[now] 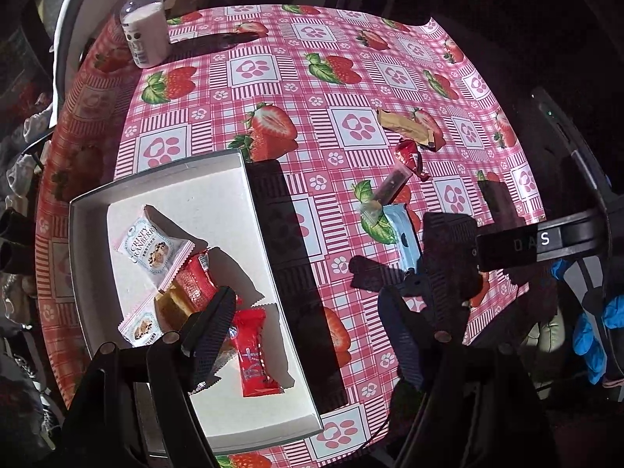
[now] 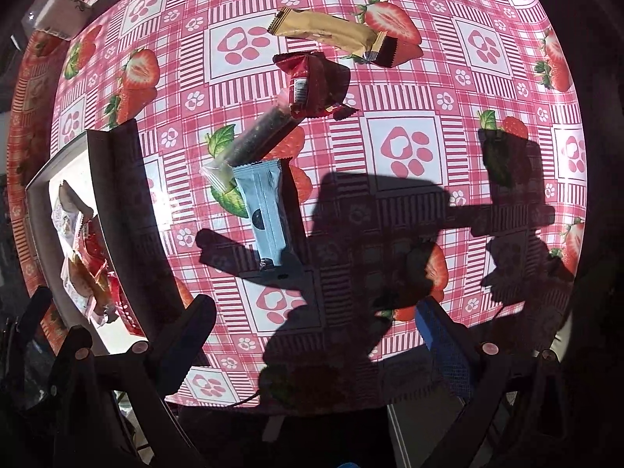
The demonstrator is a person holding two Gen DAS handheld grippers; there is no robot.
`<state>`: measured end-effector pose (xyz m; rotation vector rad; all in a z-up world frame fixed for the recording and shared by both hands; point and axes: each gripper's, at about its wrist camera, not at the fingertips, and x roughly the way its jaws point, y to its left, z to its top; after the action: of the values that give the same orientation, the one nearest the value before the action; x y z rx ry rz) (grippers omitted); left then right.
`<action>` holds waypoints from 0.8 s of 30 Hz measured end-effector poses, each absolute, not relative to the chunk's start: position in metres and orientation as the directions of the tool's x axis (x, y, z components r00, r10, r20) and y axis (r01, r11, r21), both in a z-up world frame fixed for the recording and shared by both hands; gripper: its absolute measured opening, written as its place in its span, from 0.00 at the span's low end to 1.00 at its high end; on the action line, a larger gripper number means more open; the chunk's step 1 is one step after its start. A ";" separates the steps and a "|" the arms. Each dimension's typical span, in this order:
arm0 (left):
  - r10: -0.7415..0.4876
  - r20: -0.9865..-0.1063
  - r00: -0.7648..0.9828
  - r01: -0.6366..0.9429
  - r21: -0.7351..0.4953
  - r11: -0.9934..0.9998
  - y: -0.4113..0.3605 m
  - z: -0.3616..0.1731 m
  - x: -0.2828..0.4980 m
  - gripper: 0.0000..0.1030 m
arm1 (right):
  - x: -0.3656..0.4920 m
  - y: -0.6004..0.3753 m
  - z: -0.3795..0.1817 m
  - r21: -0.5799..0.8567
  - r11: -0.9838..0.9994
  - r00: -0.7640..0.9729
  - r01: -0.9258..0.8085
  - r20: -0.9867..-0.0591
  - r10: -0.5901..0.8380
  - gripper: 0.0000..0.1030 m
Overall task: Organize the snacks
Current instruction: 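Withdraw both tools from the box back over the blue and gold bars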
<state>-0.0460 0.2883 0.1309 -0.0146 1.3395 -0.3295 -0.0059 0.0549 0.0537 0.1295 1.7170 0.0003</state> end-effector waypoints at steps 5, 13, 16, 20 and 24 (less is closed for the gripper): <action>-0.250 -0.951 0.181 0.207 -0.211 0.955 0.301 0.127 -0.044 0.76 | -0.004 0.070 0.057 0.073 0.996 -0.141 0.048 -0.987 0.079 1.00; -0.215 -0.964 0.155 0.232 -0.176 0.957 0.292 0.125 -0.045 0.76 | -0.004 0.068 0.047 0.091 0.994 -0.157 0.053 -0.983 0.099 1.00; -0.194 -0.971 0.136 0.254 -0.155 0.955 0.281 0.123 -0.045 0.76 | -0.004 0.055 0.041 0.114 0.990 -0.159 0.083 -0.979 0.126 1.00; -0.165 -0.980 0.111 0.281 -0.129 0.951 0.264 0.122 -0.043 0.76 | -0.008 0.034 0.024 0.144 0.981 -0.166 0.132 -0.972 0.165 1.00; -0.131 -0.988 0.087 0.295 -0.100 0.950 0.251 0.121 -0.039 0.76 | -0.013 0.008 0.009 0.174 0.966 -0.171 0.190 -0.963 0.207 1.00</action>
<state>-0.0391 0.2510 0.1207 0.1368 1.4505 -0.3186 -0.0131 0.0084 0.0090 0.2971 1.7519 0.0150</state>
